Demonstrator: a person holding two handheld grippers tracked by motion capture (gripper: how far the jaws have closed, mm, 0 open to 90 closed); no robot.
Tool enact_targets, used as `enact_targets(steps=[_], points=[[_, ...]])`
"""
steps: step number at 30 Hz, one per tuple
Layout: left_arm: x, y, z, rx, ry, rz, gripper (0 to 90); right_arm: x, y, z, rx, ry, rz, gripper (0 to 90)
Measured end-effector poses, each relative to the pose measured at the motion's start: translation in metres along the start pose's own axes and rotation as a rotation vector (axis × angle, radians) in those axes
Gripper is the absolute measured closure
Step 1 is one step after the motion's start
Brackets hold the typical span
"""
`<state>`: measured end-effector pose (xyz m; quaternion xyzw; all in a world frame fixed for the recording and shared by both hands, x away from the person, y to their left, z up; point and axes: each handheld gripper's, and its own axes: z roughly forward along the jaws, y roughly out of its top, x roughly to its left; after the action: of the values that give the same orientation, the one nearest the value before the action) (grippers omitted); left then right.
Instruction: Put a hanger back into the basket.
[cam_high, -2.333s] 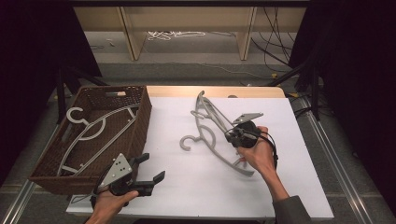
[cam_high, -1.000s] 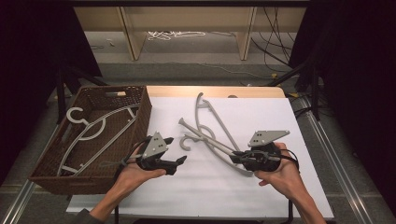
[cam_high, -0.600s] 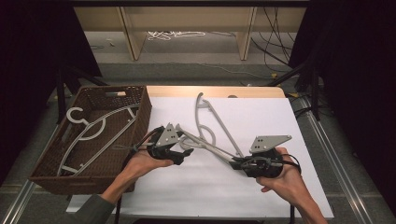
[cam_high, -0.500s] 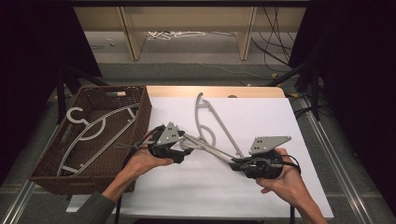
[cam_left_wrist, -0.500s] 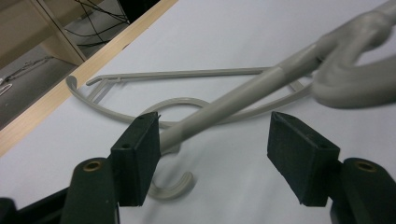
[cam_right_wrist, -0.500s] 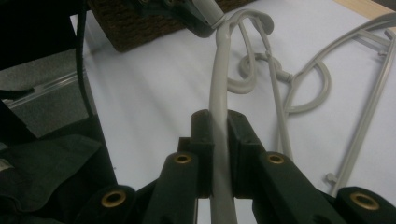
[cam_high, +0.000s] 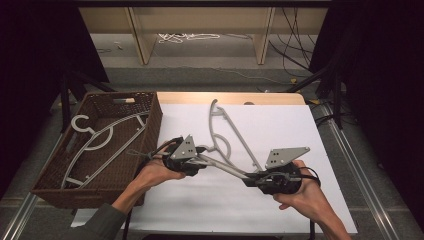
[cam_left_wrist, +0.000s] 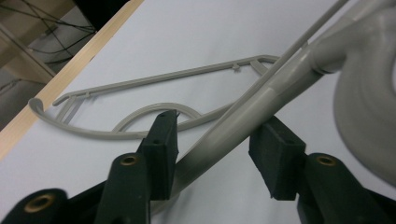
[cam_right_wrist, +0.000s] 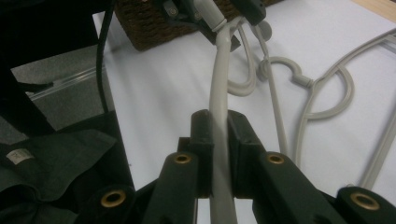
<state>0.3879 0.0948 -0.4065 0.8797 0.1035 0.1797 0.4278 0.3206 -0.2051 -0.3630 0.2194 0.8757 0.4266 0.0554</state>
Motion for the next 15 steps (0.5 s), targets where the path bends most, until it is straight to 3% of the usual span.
enact_targets(steps=[3, 4, 6, 9, 10, 12, 14, 15], points=[[-0.002, 0.001, 0.000, 0.013, -0.032, 0.047, 59.1, -0.003, -0.001, -0.002, 0.009, 0.015, -0.016, 82.6], [-0.002, 0.003, -0.001, 0.028, -0.036, 0.092, 60.9, -0.004, -0.001, -0.002, 0.010, 0.022, -0.014, 82.5], [-0.004, 0.006, -0.004, 0.033, -0.050, 0.121, 64.0, -0.006, -0.002, -0.005, 0.006, 0.032, -0.029, 82.3], [-0.005, 0.009, -0.007, 0.027, -0.086, 0.119, 66.5, -0.009, -0.002, -0.012, 0.001, 0.050, -0.065, 81.5], [-0.007, 0.010, -0.009, 0.012, -0.083, 0.109, 68.3, -0.010, -0.001, -0.014, -0.005, 0.043, -0.092, 80.9], [-0.007, 0.013, -0.012, 0.012, -0.116, 0.089, 71.4, -0.014, -0.002, -0.018, 0.006, 0.011, -0.109, 79.2], [-0.009, 0.016, -0.013, 0.032, -0.122, 0.112, 72.5, -0.016, -0.003, -0.020, 0.014, 0.009, -0.127, 79.0], [-0.011, 0.016, -0.012, 0.039, -0.120, 0.103, 72.9, -0.016, -0.003, -0.020, 0.017, 0.007, -0.131, 78.9]])
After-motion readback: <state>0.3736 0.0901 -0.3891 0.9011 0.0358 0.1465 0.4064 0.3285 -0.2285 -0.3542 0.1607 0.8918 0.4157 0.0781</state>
